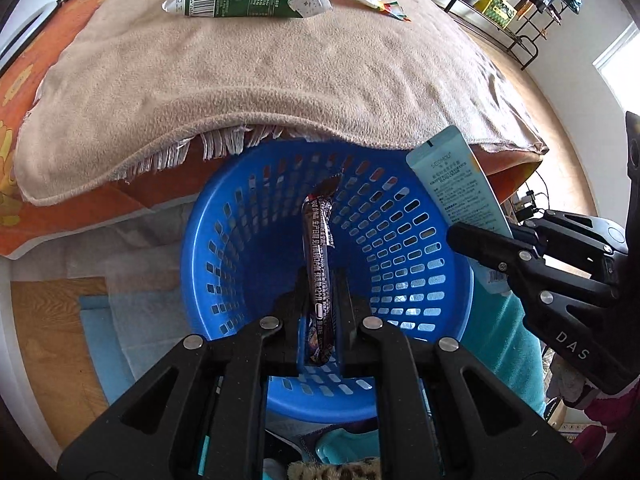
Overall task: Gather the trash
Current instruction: 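Carry the wrapper and tube to the blue wastebasket and open both tools, then grasp the white plastic bag with the left tool while the right tool grasps the orange cap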
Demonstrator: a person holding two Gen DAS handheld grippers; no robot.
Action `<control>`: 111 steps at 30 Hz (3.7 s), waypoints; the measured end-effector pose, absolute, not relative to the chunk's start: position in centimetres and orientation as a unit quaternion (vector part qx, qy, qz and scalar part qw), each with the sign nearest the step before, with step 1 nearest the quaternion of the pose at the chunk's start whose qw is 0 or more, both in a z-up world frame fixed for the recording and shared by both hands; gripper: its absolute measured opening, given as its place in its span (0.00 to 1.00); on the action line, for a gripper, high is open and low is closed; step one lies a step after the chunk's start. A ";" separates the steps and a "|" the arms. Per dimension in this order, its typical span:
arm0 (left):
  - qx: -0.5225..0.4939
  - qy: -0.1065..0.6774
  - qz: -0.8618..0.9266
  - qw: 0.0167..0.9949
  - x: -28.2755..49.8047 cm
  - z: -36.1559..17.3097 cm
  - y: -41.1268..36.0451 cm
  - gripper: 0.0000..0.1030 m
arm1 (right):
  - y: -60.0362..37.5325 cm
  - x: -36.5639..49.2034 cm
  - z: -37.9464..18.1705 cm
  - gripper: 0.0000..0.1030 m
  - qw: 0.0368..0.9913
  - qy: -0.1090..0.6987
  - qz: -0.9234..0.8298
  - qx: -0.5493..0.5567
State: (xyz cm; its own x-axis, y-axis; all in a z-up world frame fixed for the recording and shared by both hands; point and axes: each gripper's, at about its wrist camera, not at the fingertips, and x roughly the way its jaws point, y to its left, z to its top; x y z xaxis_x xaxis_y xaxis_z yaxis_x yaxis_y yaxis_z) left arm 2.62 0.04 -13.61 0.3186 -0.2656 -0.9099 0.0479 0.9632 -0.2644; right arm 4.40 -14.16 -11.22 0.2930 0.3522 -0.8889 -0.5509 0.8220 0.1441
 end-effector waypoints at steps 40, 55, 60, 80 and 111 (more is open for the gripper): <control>-0.129 0.509 -0.037 0.850 9.1 -7.4 3.4 0.74 | -17.1 10.1 -6.9 0.69 0.859 0.442 0.245 -0.090; -0.150 0.453 -0.009 0.879 20.2 -3.7 7.6 0.74 | -19.5 21.7 -4.5 0.69 0.885 0.415 0.207 -0.023; -0.145 0.440 0.001 0.886 24.4 -4.0 8.7 0.74 | -19.2 24.4 -5.0 0.69 0.886 0.414 0.208 -0.023; -0.092 0.455 0.000 0.886 34.6 -8.2 9.0 0.44 | -16.7 33.1 -8.9 0.69 0.877 0.431 0.213 -0.013; -0.101 0.435 0.003 0.895 33.8 -7.1 8.9 0.06 | -16.8 34.0 -8.1 0.43 0.880 0.418 0.225 -0.011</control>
State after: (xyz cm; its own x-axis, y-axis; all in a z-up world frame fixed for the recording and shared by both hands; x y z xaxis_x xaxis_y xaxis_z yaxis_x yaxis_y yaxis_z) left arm 33.82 8.88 -7.07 0.6212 -0.0825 -0.7793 -0.0926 0.9797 -0.1776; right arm 33.96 -16.85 -8.13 0.5487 0.3862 -0.7414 -0.4052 0.8986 0.1682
